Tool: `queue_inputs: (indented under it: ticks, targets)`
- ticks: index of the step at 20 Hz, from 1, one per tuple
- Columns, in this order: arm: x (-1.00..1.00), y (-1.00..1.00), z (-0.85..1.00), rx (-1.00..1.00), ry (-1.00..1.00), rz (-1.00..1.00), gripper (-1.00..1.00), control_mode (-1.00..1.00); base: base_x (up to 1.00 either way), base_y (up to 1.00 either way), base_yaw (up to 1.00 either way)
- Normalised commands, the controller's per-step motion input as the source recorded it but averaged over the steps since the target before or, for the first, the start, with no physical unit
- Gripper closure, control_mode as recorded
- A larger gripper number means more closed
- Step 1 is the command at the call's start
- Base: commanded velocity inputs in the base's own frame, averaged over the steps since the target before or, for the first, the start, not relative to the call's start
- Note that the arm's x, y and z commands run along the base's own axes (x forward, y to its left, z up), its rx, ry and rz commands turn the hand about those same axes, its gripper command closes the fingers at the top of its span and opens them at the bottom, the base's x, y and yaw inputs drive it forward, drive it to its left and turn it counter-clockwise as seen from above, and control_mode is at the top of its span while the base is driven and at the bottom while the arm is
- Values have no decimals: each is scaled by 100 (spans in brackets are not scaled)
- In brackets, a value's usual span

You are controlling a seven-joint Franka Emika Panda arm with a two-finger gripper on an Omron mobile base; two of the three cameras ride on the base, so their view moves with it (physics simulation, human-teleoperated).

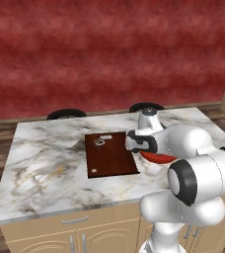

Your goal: Place the bowl with cake and the cupcake onto the tray.

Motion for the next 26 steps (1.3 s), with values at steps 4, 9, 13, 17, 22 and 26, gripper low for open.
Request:
queue_inputs:
  ticks: [4,9,13,17,22,26]
  targets:
    - [0,0,-22,0,0,-6,-100,-100,0,0,0]
    - [1,-2,-35,0,0,-7,-100,-100,0,0,0]
    - [3,-8,-18,0,0,-3,-100,-100,0,0,0]
    - [0,-1,0,0,0,0,100,-100,0,0,0]
    - [0,0,0,0,0,0,100,-100,0,0,0]
    - [-7,4,14,-5,0,0,100,-100,0,0,0]
